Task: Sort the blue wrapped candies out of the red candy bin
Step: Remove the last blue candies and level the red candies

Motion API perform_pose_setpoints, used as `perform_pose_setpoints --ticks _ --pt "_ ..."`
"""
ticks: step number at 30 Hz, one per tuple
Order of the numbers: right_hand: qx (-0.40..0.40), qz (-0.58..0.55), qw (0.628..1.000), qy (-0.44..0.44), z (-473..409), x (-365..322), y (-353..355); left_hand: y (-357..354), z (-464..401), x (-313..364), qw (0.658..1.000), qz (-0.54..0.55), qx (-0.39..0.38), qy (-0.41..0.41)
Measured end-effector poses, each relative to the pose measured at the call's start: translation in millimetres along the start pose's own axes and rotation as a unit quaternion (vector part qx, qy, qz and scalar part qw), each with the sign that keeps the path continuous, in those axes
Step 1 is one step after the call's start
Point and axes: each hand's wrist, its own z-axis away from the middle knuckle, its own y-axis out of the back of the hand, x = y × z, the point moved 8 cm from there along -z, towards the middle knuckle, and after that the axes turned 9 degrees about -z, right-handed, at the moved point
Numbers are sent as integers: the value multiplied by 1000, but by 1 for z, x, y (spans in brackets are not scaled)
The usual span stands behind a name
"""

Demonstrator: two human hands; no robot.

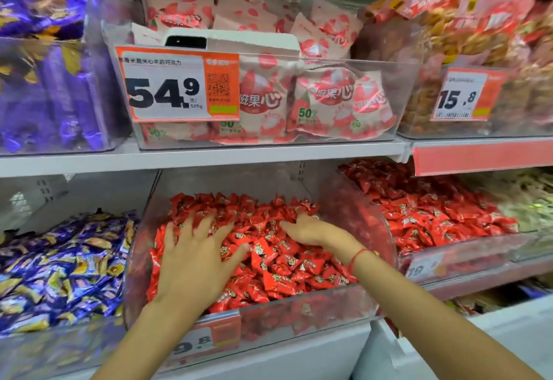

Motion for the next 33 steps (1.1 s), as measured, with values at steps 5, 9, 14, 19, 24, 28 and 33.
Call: perform_pose_setpoints --ticks 5,9,14,19,24,28,33 --pt "84 -55 993 -65 -61 2 2 -4 0 -6 1000 21 20 3" --pt "65 -125 987 -81 -66 -9 -6 -4 3 -3 999 16 48 -7" --pt "29 -174 983 53 -27 -53 0 10 -6 -9 980 159 117 29" --pt "-34 -47 982 178 44 -80 -15 38 -1 -23 938 262 220 51" --pt "-78 64 953 286 86 -69 -29 37 -5 -19 945 268 186 8" --pt "-121 2 929 350 107 -60 -29 37 -21 -3 958 249 138 -46" --pt "-121 -30 918 375 121 -36 -13 36 -42 32 972 193 24 -131"
